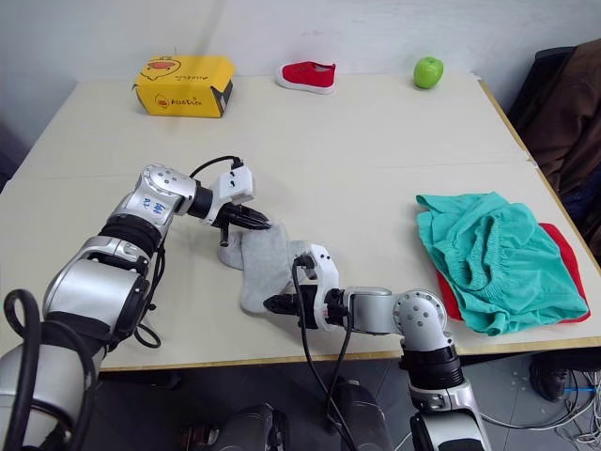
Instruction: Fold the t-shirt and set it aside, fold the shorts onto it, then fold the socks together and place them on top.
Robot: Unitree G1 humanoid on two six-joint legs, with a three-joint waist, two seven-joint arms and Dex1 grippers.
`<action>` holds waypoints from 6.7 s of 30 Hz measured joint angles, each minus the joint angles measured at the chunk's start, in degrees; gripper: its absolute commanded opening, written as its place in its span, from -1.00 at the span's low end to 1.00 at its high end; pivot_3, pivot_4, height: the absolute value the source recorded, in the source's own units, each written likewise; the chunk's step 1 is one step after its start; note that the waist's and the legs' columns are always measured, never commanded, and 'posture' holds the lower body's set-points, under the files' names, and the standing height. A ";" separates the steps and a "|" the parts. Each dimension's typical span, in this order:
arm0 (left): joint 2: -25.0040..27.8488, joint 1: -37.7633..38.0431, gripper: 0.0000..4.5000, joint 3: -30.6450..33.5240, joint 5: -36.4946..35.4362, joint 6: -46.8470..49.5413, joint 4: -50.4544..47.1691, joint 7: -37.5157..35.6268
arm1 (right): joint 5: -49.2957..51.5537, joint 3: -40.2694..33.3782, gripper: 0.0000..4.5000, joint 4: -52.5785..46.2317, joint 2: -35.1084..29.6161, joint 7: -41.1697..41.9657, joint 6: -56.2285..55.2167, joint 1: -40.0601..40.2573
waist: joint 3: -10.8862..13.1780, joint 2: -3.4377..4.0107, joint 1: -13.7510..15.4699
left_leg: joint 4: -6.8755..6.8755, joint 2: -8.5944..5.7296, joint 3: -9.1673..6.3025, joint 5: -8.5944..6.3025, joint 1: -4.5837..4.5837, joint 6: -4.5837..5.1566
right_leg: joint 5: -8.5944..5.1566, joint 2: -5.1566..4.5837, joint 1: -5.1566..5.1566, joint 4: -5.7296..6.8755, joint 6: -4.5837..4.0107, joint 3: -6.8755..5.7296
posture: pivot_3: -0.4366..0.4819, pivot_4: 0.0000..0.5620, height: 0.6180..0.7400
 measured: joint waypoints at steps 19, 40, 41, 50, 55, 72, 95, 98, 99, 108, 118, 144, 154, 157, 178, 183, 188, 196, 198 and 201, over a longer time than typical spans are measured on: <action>9.55 19.01 -1.00 10.36 -8.82 24.54 -37.32 -4.70 | 0.28 0.70 -0.98 3.95 -24.00 26.04 7.43 -18.48 | 0.00 0.00 0.14 | 0.03 0.00 -0.03 -0.02 -0.06 0.05 | 0.00 -0.04 -0.05 -0.02 0.00 0.00 | -0.05 -0.47 1.00; 3.96 45.70 -1.00 23.50 -17.06 57.14 -81.01 30.40 | -43.91 22.52 -0.98 29.08 -21.81 63.92 -19.10 -30.41 | 0.00 0.00 0.34 | 0.06 -0.02 -0.03 -0.03 -0.05 0.07 | 0.01 -0.08 -0.03 -0.03 0.02 -0.02 | -0.05 -0.47 1.00; 3.97 46.36 -1.00 23.31 -17.30 57.26 -81.14 30.78 | -44.84 22.52 -0.98 29.28 -21.44 64.07 -19.49 -30.46 | 0.00 0.00 0.33 | 0.06 -0.02 -0.03 -0.03 -0.04 0.07 | 0.01 -0.08 -0.03 -0.03 0.02 -0.02 | -0.05 -0.47 1.00; 3.02 45.63 -0.30 22.65 -18.85 56.87 -77.77 34.46 | -46.77 14.15 -0.23 30.10 -17.64 62.11 -18.67 -30.23 | 0.00 0.00 0.33 | 0.06 -0.02 -0.04 -0.03 -0.03 0.05 | 0.01 -0.08 -0.02 0.00 0.02 -0.02 | -0.05 -0.47 1.00; 4.44 43.66 0.23 23.68 -20.04 53.99 -76.91 34.75 | -45.26 7.56 0.25 24.93 -19.68 60.48 -14.74 -29.36 | 0.02 0.03 0.37 | 0.06 -0.02 -0.05 -0.03 -0.06 0.05 | 0.02 -0.08 -0.04 -0.02 0.02 -0.02 | -0.05 -0.47 1.00; 4.25 45.17 -1.00 12.31 -23.98 52.65 -81.90 32.10 | -58.34 12.99 -1.00 9.31 -4.91 41.05 -34.20 -14.54 | 0.02 0.06 0.33 | -0.01 -0.03 0.03 0.01 0.06 -0.14 | -0.01 -0.02 0.00 0.03 -0.02 0.12 | -0.05 -0.47 1.00; 3.05 43.99 -1.00 17.61 -30.31 54.59 -84.84 35.14 | -58.31 9.11 -1.00 1.74 -4.25 40.96 -29.20 -12.60 | 0.00 0.04 0.15 | -0.04 -0.01 -0.05 0.02 0.11 -0.12 | -0.02 -0.03 0.04 0.05 -0.03 0.06 | -0.05 -0.47 1.00; 3.00 43.05 -1.00 14.28 -29.32 56.24 -83.03 35.78 | -59.69 12.25 -1.00 3.14 -3.50 41.06 -31.17 -13.36 | 0.00 0.04 0.10 | -0.05 -0.02 -0.02 0.02 0.15 -0.13 | -0.03 -0.02 0.07 0.06 -0.05 0.07 | -0.05 -0.47 1.00; 3.02 43.04 -1.00 13.48 -28.66 56.40 -81.39 35.99 | -60.77 13.71 -1.00 5.27 -3.48 41.05 -32.17 -13.34 | 0.00 0.04 0.11 | -0.04 -0.02 -0.02 0.02 0.13 -0.12 | -0.03 -0.02 0.07 0.05 -0.05 0.07 | -0.05 -0.47 1.00; 7.19 45.74 -1.00 14.84 -26.49 54.98 -76.07 35.83 | -64.62 16.94 -1.00 8.56 -6.73 42.34 -35.34 -9.95 | 0.00 0.04 0.14 | -0.04 0.00 -0.06 0.02 0.12 -0.12 | -0.03 -0.04 0.05 0.01 -0.05 0.05 | -0.05 -0.47 1.00; 10.27 52.07 0.23 34.31 -37.67 64.52 -82.06 35.31 | -64.11 15.78 -1.00 7.49 -7.08 42.96 -35.32 -8.54 | 0.00 0.04 -0.11 | -0.05 0.01 -0.07 0.01 0.13 -0.13 | -0.04 -0.05 0.05 0.04 -0.07 0.06 | -0.05 -0.47 1.00; -6.04 38.05 0.10 36.69 -42.75 75.91 -64.82 48.48 | -64.96 14.41 -1.00 7.42 -4.82 41.10 -34.90 -7.23 | -0.20 -0.13 0.48 | -0.02 -0.07 -0.10 0.02 0.25 -0.15 | -0.04 -0.09 0.20 0.08 -0.06 0.08 | -0.05 -0.47 1.00; -5.82 37.36 -1.00 31.23 -42.71 76.57 -71.31 49.46 | -64.98 14.33 -1.00 7.46 -4.81 40.98 -35.17 -7.15 | -0.20 -0.14 0.36 | -0.02 -0.06 -0.11 0.02 0.19 -0.16 | -0.04 -0.07 0.14 0.07 -0.06 0.08 | -0.05 -0.47 1.00; 0.75 35.33 -1.00 19.60 -39.77 72.26 -79.50 44.13 | -64.96 14.34 -1.00 7.60 -4.78 40.98 -35.37 -7.13 | -0.20 -0.14 0.30 | -0.05 -0.06 -0.09 0.01 0.19 -0.18 | -0.04 -0.06 0.13 0.06 -0.06 0.09 | -0.05 -0.47 1.00; 8.49 33.61 -1.00 -12.72 -10.16 43.00 -79.32 26.76 | -60.87 3.29 -1.00 -4.44 -9.70 37.71 -22.51 -3.66 | -0.23 -0.05 0.88 | -0.06 -0.03 -0.14 0.03 0.10 -0.09 | -0.04 -0.07 0.13 -0.04 -0.06 0.06 | -0.05 -0.47 1.00; 7.01 33.60 -1.00 -11.80 -9.09 42.72 -78.16 25.54 | -57.27 -0.26 -1.00 -4.95 -2.82 34.85 -18.81 -11.35 | -0.23 -0.05 0.29 | -0.10 0.00 -0.13 0.03 0.15 -0.09 | -0.06 -0.05 0.12 0.04 -0.09 0.04 | -0.05 -0.47 1.00; 5.71 33.67 -1.00 -10.51 -8.77 42.30 -76.67 24.64 | -56.94 2.50 -1.00 -1.01 0.73 33.49 -19.98 -12.87 | -0.23 -0.06 0.68 | -0.03 -0.04 -0.19 0.03 0.05 0.02 | -0.02 -0.10 0.15 -0.08 -0.02 0.01 | -0.05 -0.47 1.00; 3.52 36.39 -0.16 -4.77 -14.09 48.32 -78.81 22.28 | -61.02 9.24 -1.00 3.94 -1.82 34.07 -27.43 -6.63 | -0.23 -0.05 0.18 | -0.06 -0.03 -0.17 0.03 0.10 0.04 | -0.01 -0.09 0.17 -0.07 0.00 0.03 | -0.05 -0.47 1.00; 2.72 36.89 0.12 -0.31 -19.51 52.34 -80.33 20.61 | -60.99 9.20 -1.00 3.95 -2.02 34.27 -28.17 -6.19 | -0.22 -0.05 0.22 | -0.05 -0.03 -0.19 0.04 0.08 0.03 | -0.01 -0.09 0.16 -0.07 0.00 0.02 | -0.05 -0.47 1.00; 2.81 36.69 0.54 6.37 -26.40 55.39 -81.90 17.90 | -60.91 9.07 -1.00 3.88 -2.47 34.56 -28.62 -6.04 | -0.22 -0.05 0.22 | -0.05 -0.03 -0.19 0.04 0.09 0.03 | -0.01 -0.09 0.17 -0.08 0.00 0.02 | -0.05 -0.47 1.00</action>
